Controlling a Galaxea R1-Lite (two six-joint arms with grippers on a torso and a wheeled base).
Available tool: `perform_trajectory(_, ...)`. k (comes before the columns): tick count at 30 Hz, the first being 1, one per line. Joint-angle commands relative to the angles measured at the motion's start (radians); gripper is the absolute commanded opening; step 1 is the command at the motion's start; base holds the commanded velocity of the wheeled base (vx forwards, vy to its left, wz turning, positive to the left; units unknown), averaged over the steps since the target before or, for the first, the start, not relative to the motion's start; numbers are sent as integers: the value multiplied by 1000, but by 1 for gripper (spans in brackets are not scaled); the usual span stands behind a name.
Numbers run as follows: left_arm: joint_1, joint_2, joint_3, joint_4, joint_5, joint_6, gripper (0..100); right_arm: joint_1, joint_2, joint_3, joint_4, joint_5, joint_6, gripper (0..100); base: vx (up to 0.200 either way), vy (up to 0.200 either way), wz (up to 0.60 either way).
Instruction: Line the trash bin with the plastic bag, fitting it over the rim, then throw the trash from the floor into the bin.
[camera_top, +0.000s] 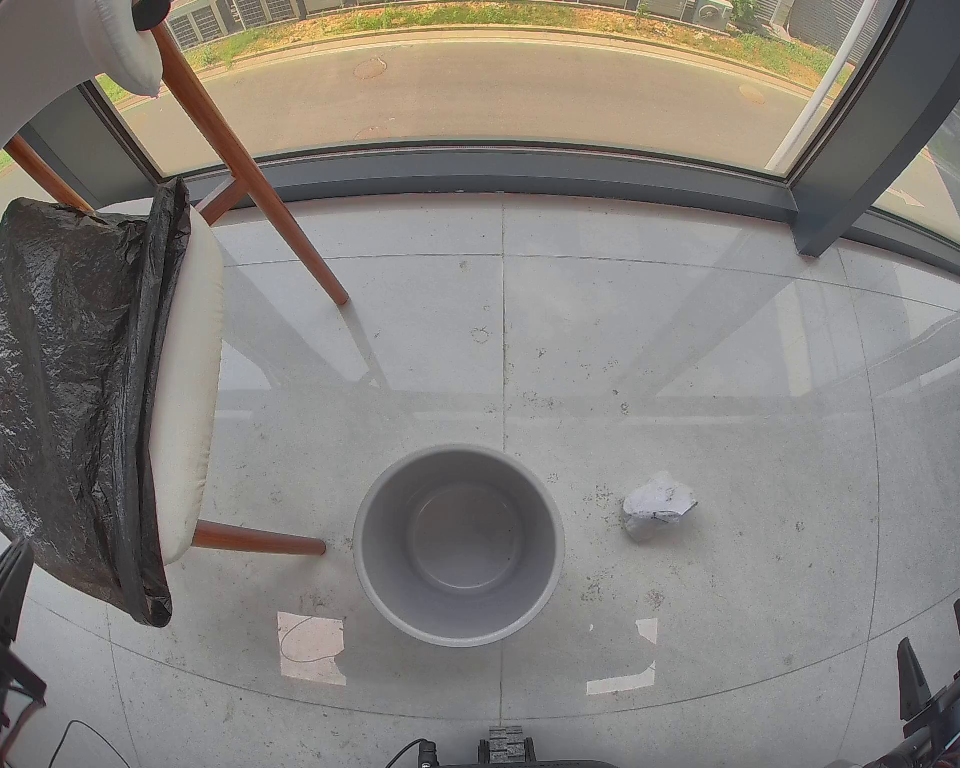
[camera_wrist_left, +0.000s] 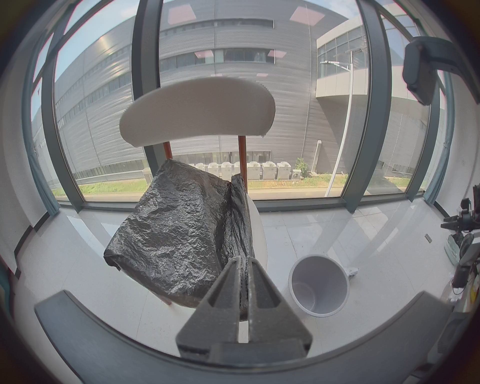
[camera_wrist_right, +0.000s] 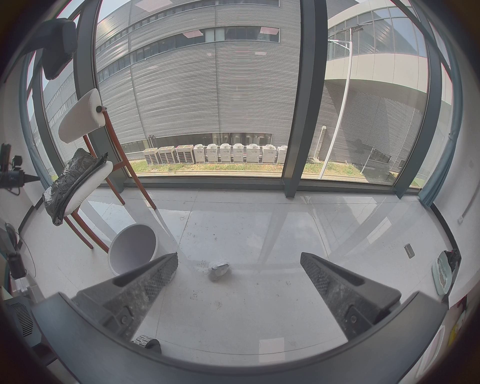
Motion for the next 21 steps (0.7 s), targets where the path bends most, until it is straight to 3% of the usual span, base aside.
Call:
perform_trajectory(1, -29, 483, -263, 2, -54, -22, 0, 1, -16, 16, -1, 0, 0, 100, 0, 0, 0)
perform_trajectory(5, -29, 613, -369, 2, -54, -22, 0, 1, -16, 16, -1, 0, 0, 100, 0, 0, 0)
perform_trajectory(10, -29, 691, -398, -1, -56, -22, 0, 1, -16, 16, -1, 0, 0, 100, 0, 0, 0)
perform_trajectory(17, -20, 879, -479, -139, -45, -28, 0, 1, -16, 16, -1, 0, 0, 100, 0, 0, 0)
perform_trajectory(21, -10, 940, -541, -146, -44, -27, 0, 1, -16, 16, -1, 0, 0, 100, 0, 0, 0)
